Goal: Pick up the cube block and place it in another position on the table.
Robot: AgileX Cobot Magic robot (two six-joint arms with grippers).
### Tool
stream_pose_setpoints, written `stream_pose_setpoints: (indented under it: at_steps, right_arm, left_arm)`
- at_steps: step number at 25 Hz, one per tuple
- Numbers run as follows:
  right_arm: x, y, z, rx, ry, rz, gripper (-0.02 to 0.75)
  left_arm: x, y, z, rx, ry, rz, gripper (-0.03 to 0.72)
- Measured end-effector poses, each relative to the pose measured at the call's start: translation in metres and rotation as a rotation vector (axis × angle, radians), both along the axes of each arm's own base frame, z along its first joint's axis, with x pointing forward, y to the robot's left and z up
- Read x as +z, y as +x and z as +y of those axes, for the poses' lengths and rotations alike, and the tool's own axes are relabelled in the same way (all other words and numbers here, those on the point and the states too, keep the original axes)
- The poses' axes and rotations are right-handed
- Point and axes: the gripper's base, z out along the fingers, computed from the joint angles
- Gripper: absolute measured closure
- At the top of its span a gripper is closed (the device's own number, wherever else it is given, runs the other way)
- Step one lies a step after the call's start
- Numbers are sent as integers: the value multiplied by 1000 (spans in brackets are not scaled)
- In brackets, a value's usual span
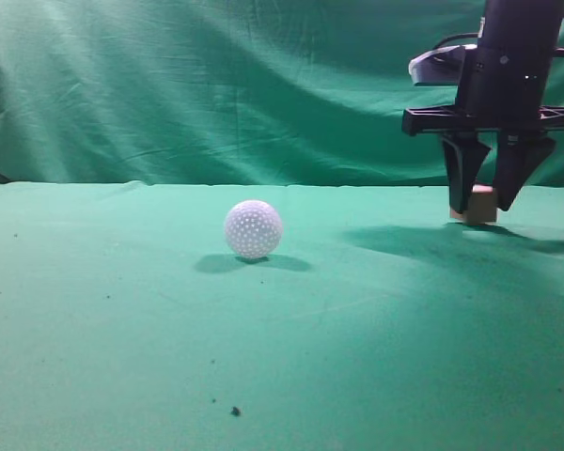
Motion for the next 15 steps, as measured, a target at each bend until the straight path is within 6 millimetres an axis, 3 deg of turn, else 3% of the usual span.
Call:
stream_pose_setpoints:
  at_steps: [3, 5, 7, 9, 10, 13, 15]
  right_arm:
    - [8, 2, 0, -2, -7, 22, 194]
    - [17, 1, 0, -2, -15, 54, 197]
    - [32, -8, -1, -12, -7, 97, 361]
    - [53, -19, 0, -13, 30, 114, 584]
    - [68, -26, 0, -6, 51, 104, 639]
    - [117, -50, -3, 5, 109, 19, 738]
    - [144, -74, -8, 15, 131, -44, 738]
  left_arm:
    - [0, 0, 0, 0, 0, 0, 426]
    - [0, 0, 0, 0, 0, 0, 426]
    - [0, 0, 0, 0, 0, 0, 426]
    - [0, 0, 0, 0, 0, 0, 426]
    - [0, 0, 0, 0, 0, 0, 426]
    - [0, 0, 0, 0, 0, 0, 426]
    - [0, 0, 0, 0, 0, 0, 426]
